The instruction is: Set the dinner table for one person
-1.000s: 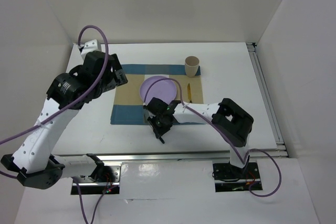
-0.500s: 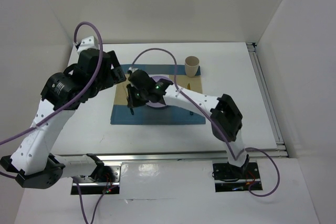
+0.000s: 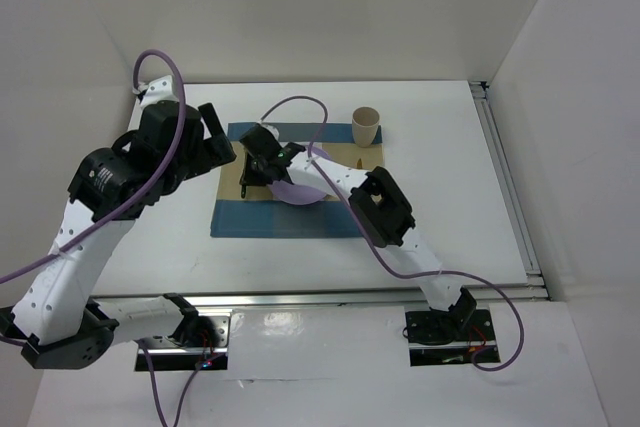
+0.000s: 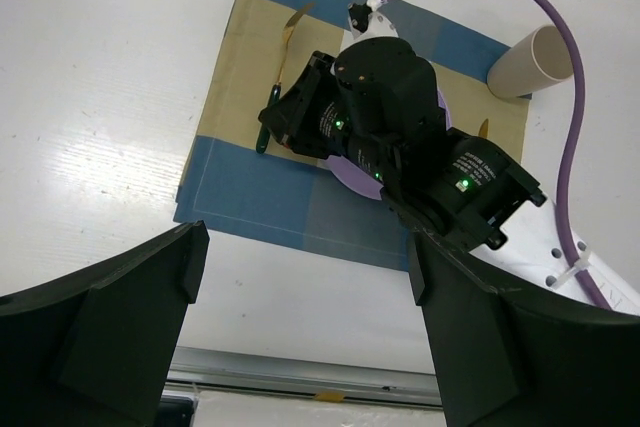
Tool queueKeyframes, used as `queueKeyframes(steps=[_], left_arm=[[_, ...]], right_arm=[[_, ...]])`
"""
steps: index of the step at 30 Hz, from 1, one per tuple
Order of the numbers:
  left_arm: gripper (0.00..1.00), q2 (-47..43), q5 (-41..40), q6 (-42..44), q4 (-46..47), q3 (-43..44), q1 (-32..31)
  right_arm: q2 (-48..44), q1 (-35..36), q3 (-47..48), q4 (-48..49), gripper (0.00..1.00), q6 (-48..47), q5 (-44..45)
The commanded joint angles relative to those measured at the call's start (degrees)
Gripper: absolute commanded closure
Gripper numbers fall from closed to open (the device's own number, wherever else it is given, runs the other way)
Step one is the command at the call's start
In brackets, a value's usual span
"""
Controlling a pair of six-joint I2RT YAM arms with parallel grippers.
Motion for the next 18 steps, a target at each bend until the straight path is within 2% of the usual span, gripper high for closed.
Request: queueKeyframes(steps=[1, 3, 4, 6, 10, 18], left_arm=[[0.0, -0.93, -0.77, 0.86, 0.88, -0.09, 0.25], [0.0, -0.93, -1.38, 0.86, 0.88, -0.09, 0.25], [0.0, -0.93, -1.39, 1.39, 0.88, -0.09, 0.25], [0.0, -0.93, -1.39, 1.39, 0.88, -0.09, 0.25], [0.0, -0.93, -1.39, 1.39, 0.88, -0.09, 0.25], [0.0, -0.93, -1.39, 1.39, 0.88, -0.09, 0.25]], right_arm=[[0.44, -0.84, 2.87, 1.79, 1.0, 2.59, 1.93], [0.45, -0.85, 2.34, 1.79, 1.0, 2.59, 0.36], [0.45, -0.85, 1.64, 1.79, 0.94, 2.59, -0.61], [0.45, -0.85, 1.02, 1.79, 0.92, 2.59, -1.14], [-1.56, -0.24, -1.08, 2.41, 0.96, 2.06, -1.06], [-4.48, 0.82, -5.66, 3.46, 0.96, 2.59, -1.05]])
